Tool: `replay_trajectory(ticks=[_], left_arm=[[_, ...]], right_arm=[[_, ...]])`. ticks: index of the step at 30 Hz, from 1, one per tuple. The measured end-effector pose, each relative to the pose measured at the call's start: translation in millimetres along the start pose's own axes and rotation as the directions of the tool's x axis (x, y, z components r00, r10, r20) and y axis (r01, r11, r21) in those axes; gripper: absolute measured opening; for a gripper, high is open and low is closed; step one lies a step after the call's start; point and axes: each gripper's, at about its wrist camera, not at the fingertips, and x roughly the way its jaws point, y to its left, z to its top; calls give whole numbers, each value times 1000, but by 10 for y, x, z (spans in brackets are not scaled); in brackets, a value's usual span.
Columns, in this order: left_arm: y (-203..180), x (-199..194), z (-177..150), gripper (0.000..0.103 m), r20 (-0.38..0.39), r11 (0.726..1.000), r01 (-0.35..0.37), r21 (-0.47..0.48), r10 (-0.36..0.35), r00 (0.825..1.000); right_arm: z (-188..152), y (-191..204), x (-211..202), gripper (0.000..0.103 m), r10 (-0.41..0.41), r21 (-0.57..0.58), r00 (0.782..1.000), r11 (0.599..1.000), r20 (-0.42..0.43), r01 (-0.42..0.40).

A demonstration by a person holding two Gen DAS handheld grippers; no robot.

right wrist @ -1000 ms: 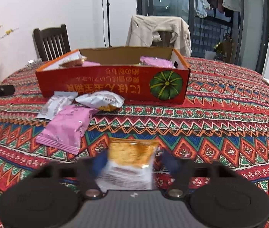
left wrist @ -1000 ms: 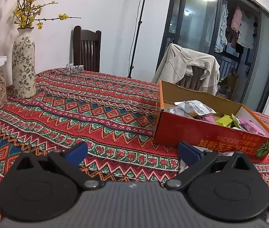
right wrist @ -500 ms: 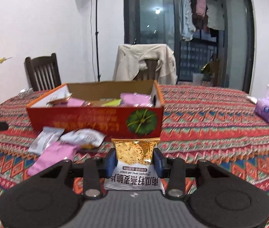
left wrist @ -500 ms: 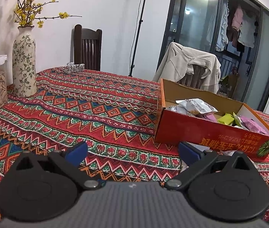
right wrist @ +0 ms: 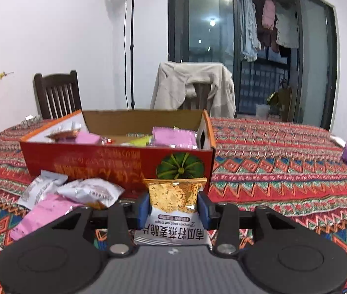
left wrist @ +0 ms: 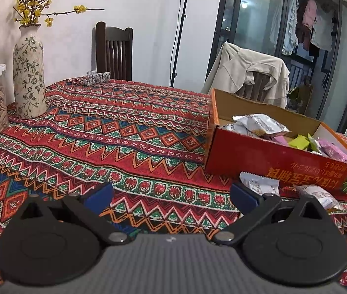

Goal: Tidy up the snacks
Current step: 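Reach the left tool toward the pink packet while the right tool holds its packet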

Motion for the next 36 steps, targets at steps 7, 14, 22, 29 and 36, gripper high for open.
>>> replay_trajectory(ticks=[7,14,22,29,36], left_arm=[[-55,34,-15,103,-10,1000,-23,16,23,1000],[-400,-70,13,103,-17,998,-34,56,35,999],[-1138,-109,-66,103,-89,994,88,71,-81,993],[-1537,-67,-334,103,-67,983,71,167,-61,996],[-1557,33,-368,94,-137,978,131,164,-109,985]], right_arm=[[2,-68,14,40,21,43,1000,999,-5,-21],[-7,-237,11,41,32,116,999,993,0,-32],[-30,-312,-32,41,40,148,999,988,10,-42],[-21,-300,-63,41,45,143,999,989,18,-48],[-6,-246,-143,42,34,108,998,993,49,-39]])
